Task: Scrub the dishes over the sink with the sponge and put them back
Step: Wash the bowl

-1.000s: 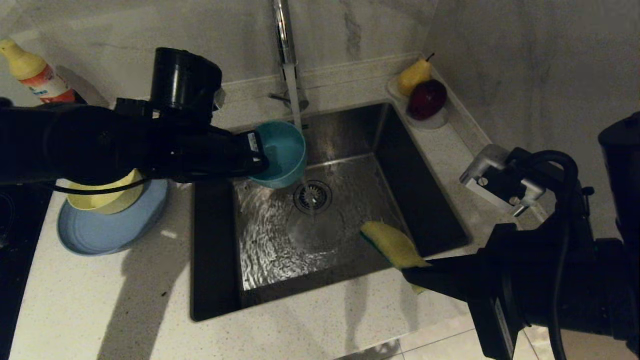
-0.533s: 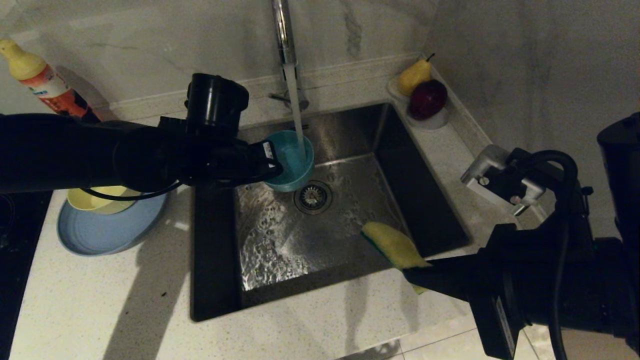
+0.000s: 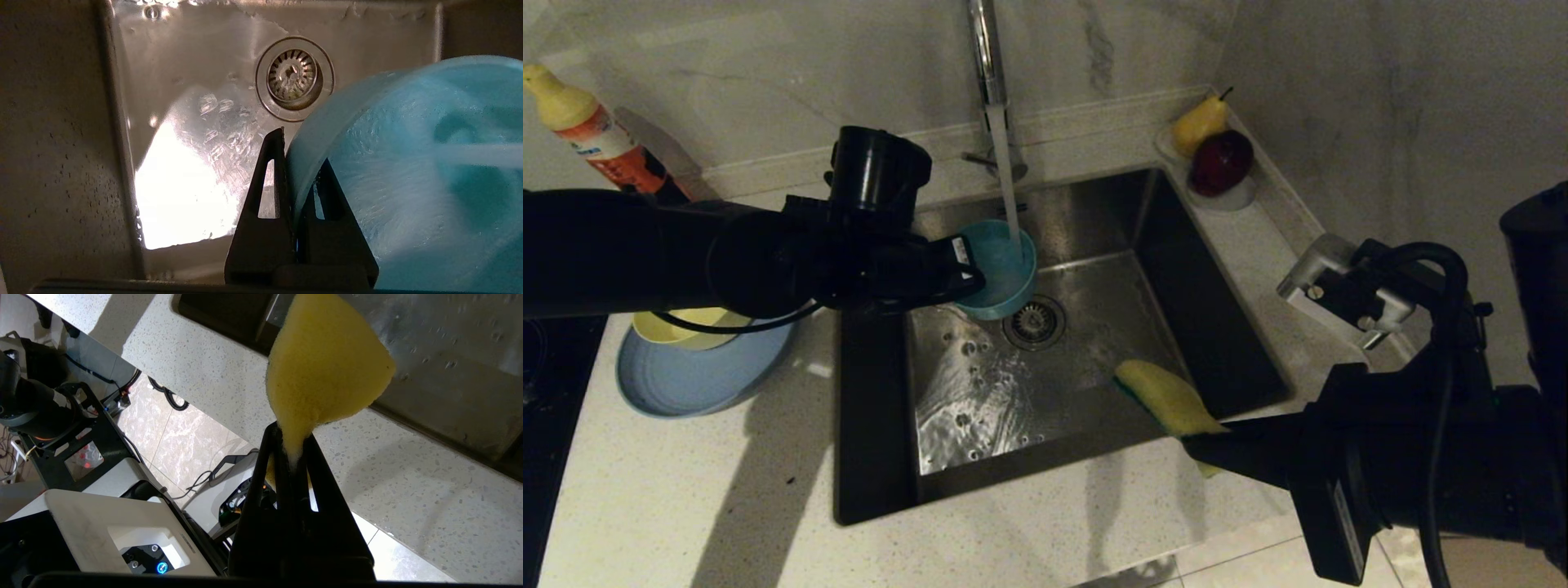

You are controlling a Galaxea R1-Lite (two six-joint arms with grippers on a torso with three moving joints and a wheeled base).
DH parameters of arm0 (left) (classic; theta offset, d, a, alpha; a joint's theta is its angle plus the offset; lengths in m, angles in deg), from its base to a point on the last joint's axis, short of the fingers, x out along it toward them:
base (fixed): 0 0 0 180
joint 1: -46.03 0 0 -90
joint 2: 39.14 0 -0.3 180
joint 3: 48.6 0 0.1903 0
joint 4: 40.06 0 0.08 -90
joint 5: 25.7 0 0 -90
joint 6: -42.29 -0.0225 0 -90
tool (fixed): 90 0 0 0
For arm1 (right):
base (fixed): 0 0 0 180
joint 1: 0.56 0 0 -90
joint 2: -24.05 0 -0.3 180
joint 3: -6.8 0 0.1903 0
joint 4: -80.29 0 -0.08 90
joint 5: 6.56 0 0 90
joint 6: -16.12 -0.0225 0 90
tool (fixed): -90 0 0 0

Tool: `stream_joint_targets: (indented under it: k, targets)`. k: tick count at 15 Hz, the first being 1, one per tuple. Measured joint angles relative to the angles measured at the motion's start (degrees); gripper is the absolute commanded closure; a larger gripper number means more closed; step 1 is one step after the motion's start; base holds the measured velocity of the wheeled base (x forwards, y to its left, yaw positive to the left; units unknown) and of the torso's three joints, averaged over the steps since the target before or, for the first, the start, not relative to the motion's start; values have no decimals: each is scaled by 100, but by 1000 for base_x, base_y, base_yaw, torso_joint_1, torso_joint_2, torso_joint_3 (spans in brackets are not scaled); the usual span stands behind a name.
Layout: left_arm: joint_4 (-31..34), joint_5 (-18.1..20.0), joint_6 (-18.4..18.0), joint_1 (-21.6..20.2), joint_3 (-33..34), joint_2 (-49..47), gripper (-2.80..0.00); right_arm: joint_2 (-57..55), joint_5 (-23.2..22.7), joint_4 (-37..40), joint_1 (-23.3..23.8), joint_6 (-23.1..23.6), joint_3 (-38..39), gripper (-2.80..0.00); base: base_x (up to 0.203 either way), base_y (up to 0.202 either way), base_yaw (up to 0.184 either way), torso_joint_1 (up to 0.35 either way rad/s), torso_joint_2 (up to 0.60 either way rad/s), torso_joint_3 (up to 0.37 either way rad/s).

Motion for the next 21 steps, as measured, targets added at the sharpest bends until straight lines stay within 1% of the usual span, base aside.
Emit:
stream_joint_targets:
  k: [4, 5, 8, 9, 10, 11, 13, 16, 17, 19, 21]
  targets:
    - [-29, -48, -32, -2, 111, 294, 0, 61, 1, 16, 2, -5, 25, 0, 0, 0, 0, 0, 0, 0]
    - [-37, -153, -80, -13, 174, 442, 0, 78, 0, 11, 2, -5, 52, 0, 0, 0, 0, 0, 0, 0]
    - [-160, -639, -245, -79, 384, 909, 0, 111, -25, 2, 2, -8, 184, 0, 0, 0, 0, 0, 0, 0]
    - [-292, -685, -287, -102, 533, 1097, 0, 117, -32, 2, 5, -6, 204, 0, 0, 0, 0, 0, 0, 0]
    - [-485, -698, -407, -116, 753, 1284, 0, 117, -33, 5, 5, -6, 223, 0, 0, 0, 0, 0, 0, 0]
    - [-786, -710, -651, -127, 987, 1450, 0, 117, -32, 0, 5, -6, 223, 0, 0, 0, 0, 0, 0, 0]
    - [-1694, -732, -1305, -155, 1453, 1681, 0, 117, -36, 5, 5, -2, 215, 0, 0, 0, 0, 0, 0, 0]
    - [-3052, -801, -2564, -201, 2161, 1895, 0, 116, -40, 2, 5, -2, 201, 0, 0, 0, 0, 0, 0, 0]
    - [-3390, -818, -2971, -215, 2399, 1951, 0, 100, -40, -2, 18, -6, 212, 0, 0, 0, 0, 0, 0, 0]
    - [-3943, -831, -3632, -251, 2816, 2012, 0, 50, -49, -6, 46, -6, 217, 0, 0, 0, 0, 0, 0, 0]
    - [-4354, -839, -4202, -312, 3164, 2000, 0, -2, -79, -17, 68, -9, 226, 0, 0, 0, 0, 0, 0, 0]
